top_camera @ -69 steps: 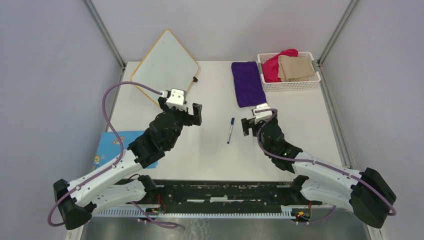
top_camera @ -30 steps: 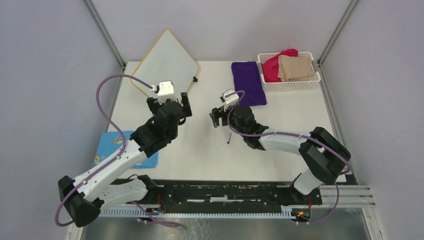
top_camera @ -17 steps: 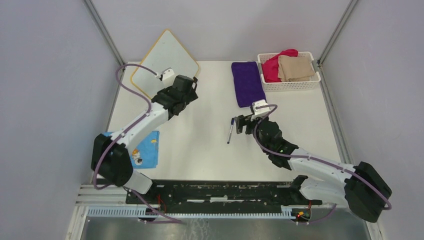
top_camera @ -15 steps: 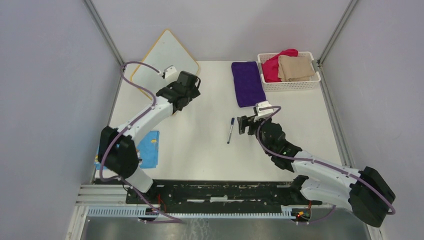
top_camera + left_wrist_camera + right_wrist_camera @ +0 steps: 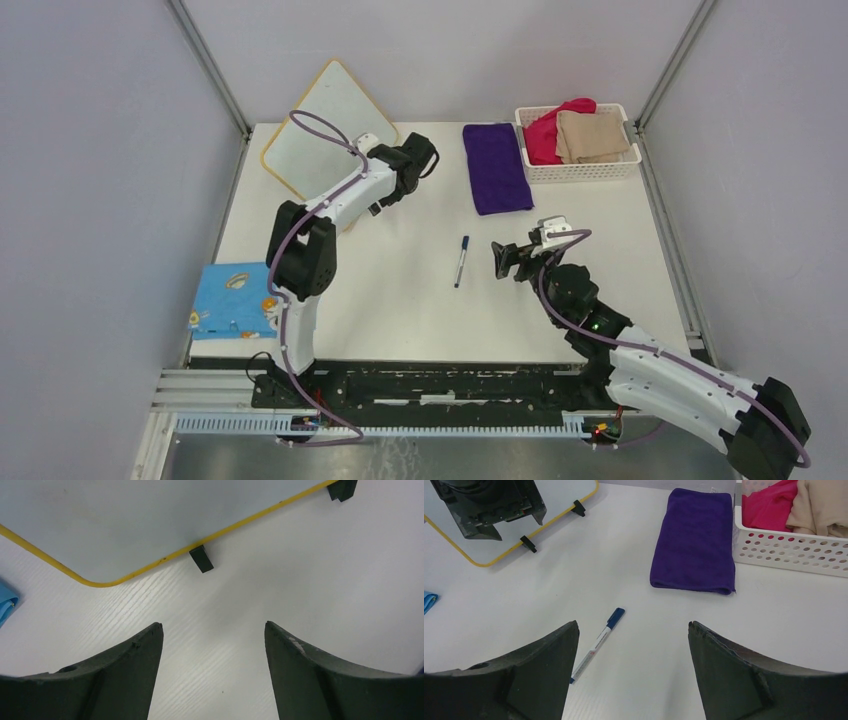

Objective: Write a sentence on the whiteboard
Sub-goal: Move the whiteboard to the center of the board.

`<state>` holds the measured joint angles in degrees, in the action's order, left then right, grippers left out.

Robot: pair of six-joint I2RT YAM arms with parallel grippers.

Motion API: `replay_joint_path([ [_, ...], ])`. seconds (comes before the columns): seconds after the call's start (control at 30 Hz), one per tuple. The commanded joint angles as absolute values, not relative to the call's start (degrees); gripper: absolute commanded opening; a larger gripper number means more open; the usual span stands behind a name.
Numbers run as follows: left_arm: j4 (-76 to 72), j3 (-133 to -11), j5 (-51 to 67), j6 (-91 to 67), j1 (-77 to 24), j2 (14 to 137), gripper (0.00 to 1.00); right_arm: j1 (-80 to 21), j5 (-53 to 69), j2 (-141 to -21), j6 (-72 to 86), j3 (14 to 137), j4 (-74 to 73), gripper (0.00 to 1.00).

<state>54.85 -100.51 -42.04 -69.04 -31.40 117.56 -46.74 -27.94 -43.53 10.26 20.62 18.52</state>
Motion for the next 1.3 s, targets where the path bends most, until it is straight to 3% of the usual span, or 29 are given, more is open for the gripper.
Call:
replay_joint_path([
  [0.0,62.5,-107.66,-50.18,-76.91,-31.86,122.18,0.78,-46.65,-28.74,-41.55,10.59,20.0,18.47,0.86],
  [0.47,62.89,-117.25,-51.88,-77.06,-29.85,132.91,0.73,-46.59,-28.96,-39.47,10.86,18.52,18.0,0.86],
  [1.27,60.38,-119.66,-52.09,-73.88,-26.46,138.69,0.65,-46.64,-30.06,-40.72,10.74,18.37,18.34,0.87],
])
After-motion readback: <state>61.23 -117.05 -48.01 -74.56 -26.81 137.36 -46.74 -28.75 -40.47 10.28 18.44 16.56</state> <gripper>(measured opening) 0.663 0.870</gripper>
